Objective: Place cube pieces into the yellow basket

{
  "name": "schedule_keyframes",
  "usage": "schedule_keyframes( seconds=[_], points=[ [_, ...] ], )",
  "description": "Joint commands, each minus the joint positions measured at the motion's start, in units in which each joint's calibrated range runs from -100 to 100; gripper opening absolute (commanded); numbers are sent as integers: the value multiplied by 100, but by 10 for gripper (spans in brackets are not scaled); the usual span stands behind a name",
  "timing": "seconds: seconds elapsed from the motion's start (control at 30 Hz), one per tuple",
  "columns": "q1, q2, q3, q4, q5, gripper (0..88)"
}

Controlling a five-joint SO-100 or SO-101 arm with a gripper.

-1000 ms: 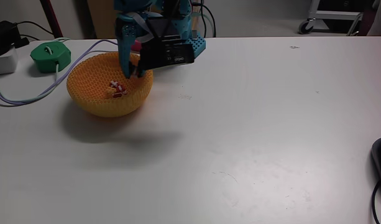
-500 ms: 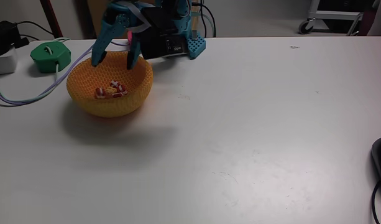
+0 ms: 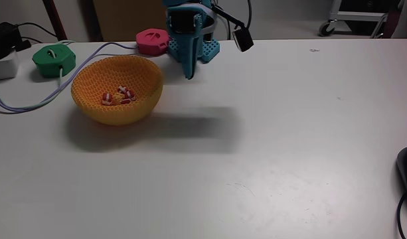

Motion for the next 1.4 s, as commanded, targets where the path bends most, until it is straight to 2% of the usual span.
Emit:
schedule_keyframes(
  seconds=[0.0, 0.47, 0.9, 1.37],
  points=[
    [-120, -1559, 878, 66, 24, 0],
    [-194, -4419, 3526, -229, -147, 0],
    [-232, -4456, 3979, -342, 210, 0],
    [-278, -4456, 3960, -333, 288, 0]
  ],
)
